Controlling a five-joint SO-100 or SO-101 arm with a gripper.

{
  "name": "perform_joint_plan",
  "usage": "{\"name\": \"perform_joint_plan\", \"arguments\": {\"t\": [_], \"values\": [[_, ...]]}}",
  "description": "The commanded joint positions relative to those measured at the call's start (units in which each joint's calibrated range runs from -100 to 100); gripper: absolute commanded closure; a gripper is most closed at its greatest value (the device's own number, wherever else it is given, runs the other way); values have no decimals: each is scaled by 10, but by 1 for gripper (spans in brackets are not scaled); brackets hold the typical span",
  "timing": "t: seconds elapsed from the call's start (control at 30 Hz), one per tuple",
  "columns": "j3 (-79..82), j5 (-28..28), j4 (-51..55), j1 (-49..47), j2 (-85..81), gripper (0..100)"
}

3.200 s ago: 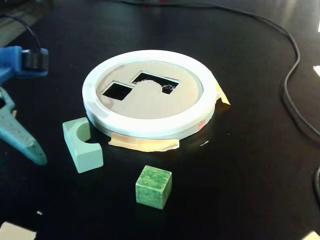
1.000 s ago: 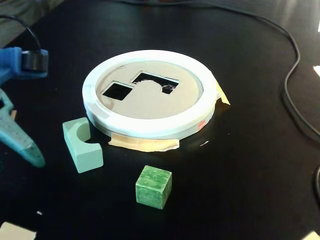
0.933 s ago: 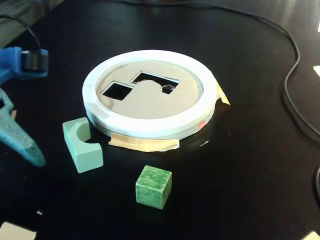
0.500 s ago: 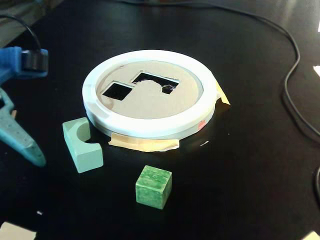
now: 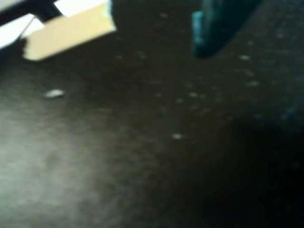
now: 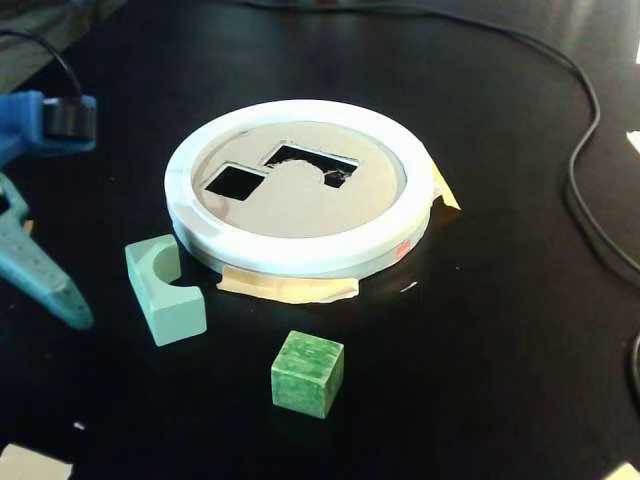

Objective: Pick up the U shape block and drop it in corresponding U shaped hole

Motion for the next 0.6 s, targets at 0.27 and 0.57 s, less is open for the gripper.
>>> {"name": "perform_joint_plan", "arguments": {"t": [0.27,0.57], "values": [[-228,-4,-14,-175,26,0],[-389,6,-14,-191,360,0]]}}
